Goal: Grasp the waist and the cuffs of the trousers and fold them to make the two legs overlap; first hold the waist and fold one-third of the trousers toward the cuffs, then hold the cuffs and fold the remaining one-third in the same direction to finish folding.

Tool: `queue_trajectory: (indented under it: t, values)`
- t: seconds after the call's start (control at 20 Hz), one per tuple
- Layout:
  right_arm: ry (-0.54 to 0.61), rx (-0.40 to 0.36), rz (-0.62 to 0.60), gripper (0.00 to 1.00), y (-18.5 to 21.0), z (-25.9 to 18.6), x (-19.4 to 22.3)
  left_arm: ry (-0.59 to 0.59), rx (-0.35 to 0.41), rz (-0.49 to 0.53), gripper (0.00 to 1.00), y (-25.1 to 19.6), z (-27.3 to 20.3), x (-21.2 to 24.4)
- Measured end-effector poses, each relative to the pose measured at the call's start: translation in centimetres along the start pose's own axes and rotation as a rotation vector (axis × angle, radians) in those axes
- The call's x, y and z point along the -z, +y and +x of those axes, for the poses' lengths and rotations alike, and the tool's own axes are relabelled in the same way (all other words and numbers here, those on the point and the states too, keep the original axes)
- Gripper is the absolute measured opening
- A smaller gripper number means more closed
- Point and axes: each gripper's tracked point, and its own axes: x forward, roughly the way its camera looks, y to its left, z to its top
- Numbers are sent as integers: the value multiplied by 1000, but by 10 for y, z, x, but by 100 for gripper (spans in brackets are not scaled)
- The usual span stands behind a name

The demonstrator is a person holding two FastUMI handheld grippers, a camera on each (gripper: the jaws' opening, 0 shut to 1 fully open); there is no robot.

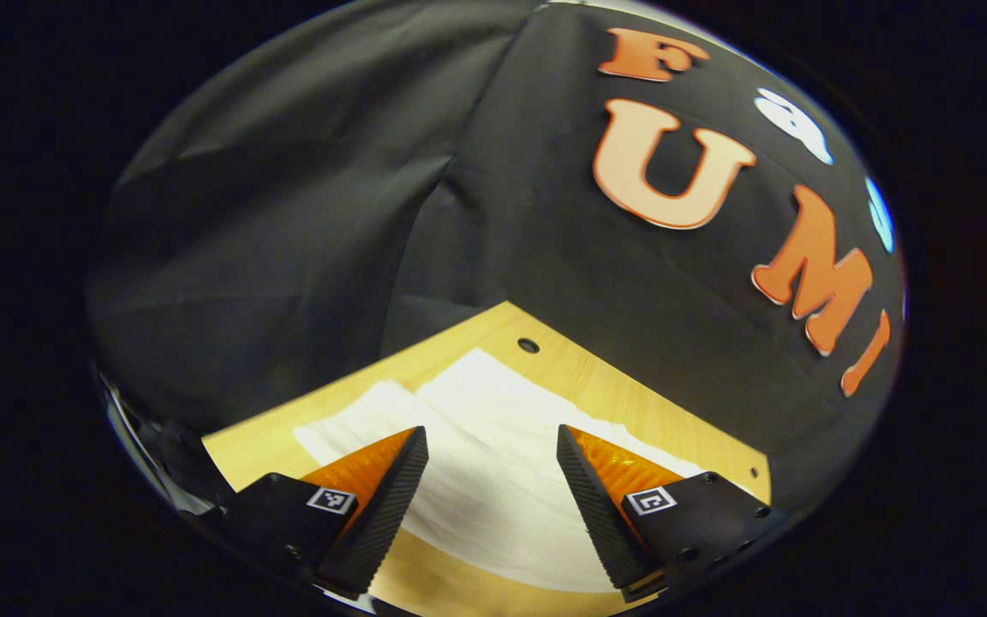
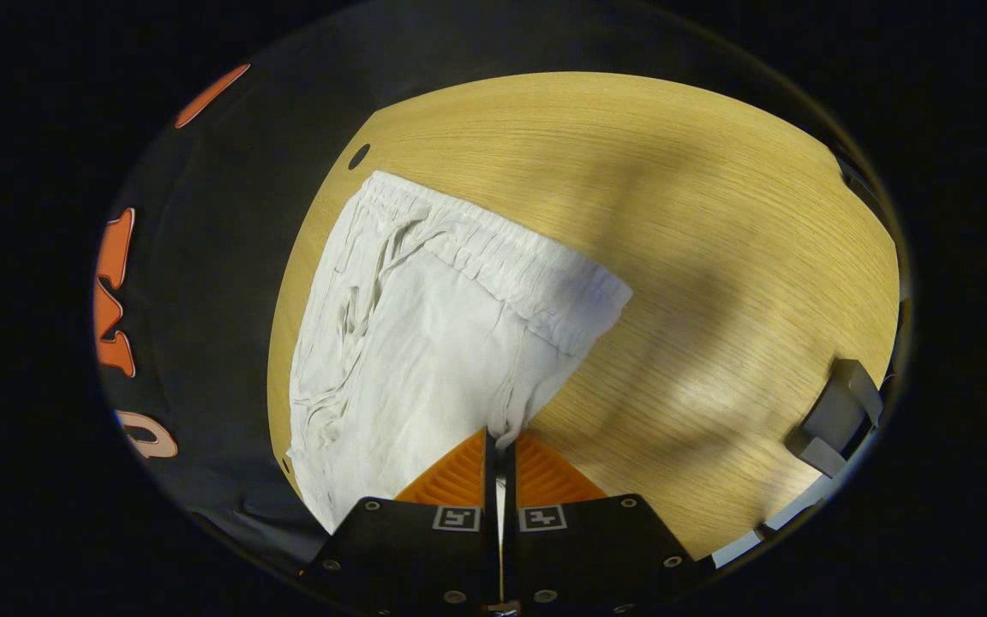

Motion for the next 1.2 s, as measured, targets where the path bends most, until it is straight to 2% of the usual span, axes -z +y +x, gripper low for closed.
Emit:
queue_trajectory:
  t: [0.15,0.25,0.3,0.55,0.75,1.2]
  values:
    - [23,2,-11,2,-1,-1,1,79,-73,-158,99,30,8,26]
    - [30,6,-16,2,-1,-1,1,110,-100,-252,96,47,10,36]
    - [32,7,-15,2,-1,-1,0,134,-113,-303,99,58,7,45]
    - [41,10,-1,2,-1,-1,1,230,-151,-507,100,87,6,79]
    - [43,20,7,2,-1,-1,1,279,-177,-568,100,107,5,93]
    - [42,26,27,2,-1,0,0,338,-216,-595,99,114,13,103]
